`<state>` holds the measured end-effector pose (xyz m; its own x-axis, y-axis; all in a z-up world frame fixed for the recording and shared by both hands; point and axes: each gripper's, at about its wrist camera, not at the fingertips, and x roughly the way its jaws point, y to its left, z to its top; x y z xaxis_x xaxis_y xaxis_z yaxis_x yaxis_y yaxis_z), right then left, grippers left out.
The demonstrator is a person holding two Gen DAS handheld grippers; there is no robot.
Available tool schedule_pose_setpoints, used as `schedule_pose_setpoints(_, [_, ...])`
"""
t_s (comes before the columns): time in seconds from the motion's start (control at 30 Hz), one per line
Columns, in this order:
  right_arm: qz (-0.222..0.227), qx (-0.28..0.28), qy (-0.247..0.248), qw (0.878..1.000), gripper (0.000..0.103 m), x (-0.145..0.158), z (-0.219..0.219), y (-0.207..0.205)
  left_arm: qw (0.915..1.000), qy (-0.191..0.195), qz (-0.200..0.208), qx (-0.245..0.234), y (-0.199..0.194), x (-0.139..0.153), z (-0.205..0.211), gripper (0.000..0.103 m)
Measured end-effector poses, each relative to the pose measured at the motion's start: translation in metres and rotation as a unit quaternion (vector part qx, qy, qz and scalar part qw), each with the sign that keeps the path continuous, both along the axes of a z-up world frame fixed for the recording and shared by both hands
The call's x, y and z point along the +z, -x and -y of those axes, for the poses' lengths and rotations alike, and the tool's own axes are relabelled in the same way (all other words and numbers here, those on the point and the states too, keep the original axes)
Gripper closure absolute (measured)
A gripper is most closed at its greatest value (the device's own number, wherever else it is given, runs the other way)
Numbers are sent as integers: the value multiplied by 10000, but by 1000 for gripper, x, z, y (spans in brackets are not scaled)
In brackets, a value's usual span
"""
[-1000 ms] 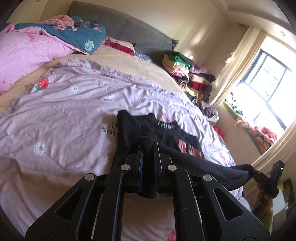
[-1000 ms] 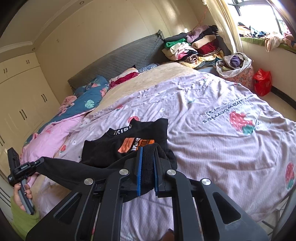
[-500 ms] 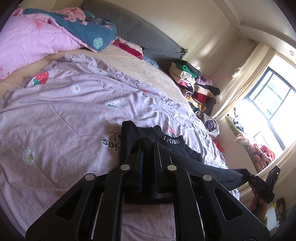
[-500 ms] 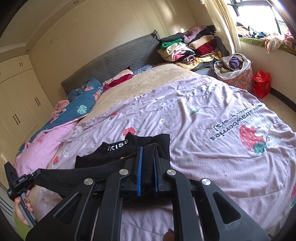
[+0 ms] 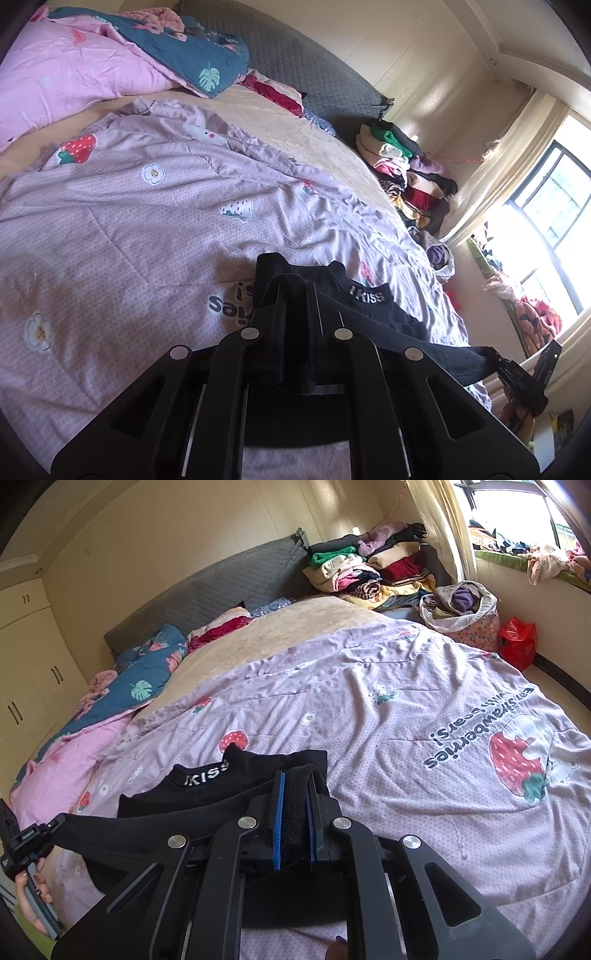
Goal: Fold small clothes
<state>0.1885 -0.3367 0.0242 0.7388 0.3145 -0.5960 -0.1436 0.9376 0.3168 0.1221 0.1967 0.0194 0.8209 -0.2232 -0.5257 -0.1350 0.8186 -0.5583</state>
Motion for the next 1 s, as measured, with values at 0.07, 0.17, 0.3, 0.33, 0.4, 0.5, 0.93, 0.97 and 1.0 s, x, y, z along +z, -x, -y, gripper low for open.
schedule_pose_setpoints(0.07, [-49, -23, 60, 10000, 94, -6, -2, -7, 10000, -53, -47, 30, -7, -4, 1, 100])
schedule_pose_setpoints(0.17, [-118, -39, 168, 9998, 94, -14, -5, -15, 9999, -87, -135, 61, -16, -10, 2, 100])
schedule_pose_setpoints(0.3, [-216, -47, 222, 9995, 94, -25, -8, -23, 9996, -139, -234, 104, -25, -18, 1, 100])
schedule_pose_setpoints(0.33, [-244, -51, 228, 9994, 94, -26, -9, -25, 9995, -151, -260, 109, -27, -20, 1, 100])
schedule_pose_setpoints(0.4, [-291, -51, 225, 9993, 93, -31, -11, -29, 9992, -208, -320, 119, -30, -24, 2, 100])
schedule_pose_setpoints(0.5, [-340, -14, 286, 9990, 92, -35, -15, -33, 9988, -269, -385, 152, -34, -29, 3, 99])
schedule_pose_setpoints(0.93, [-127, 100, 229, 9996, 62, -31, -8, -17, 9956, -886, -295, 27, -15, -16, 21, 70])
schedule_pose_setpoints(0.97, [-114, 140, 204, 9996, 62, -30, -6, -14, 9954, -912, -301, -9, -13, -16, 23, 68])
schedule_pose_setpoints(1.0, [-98, 181, 195, 9996, 62, -29, -5, -10, 9948, -963, -319, -85, -10, -17, 27, 67])
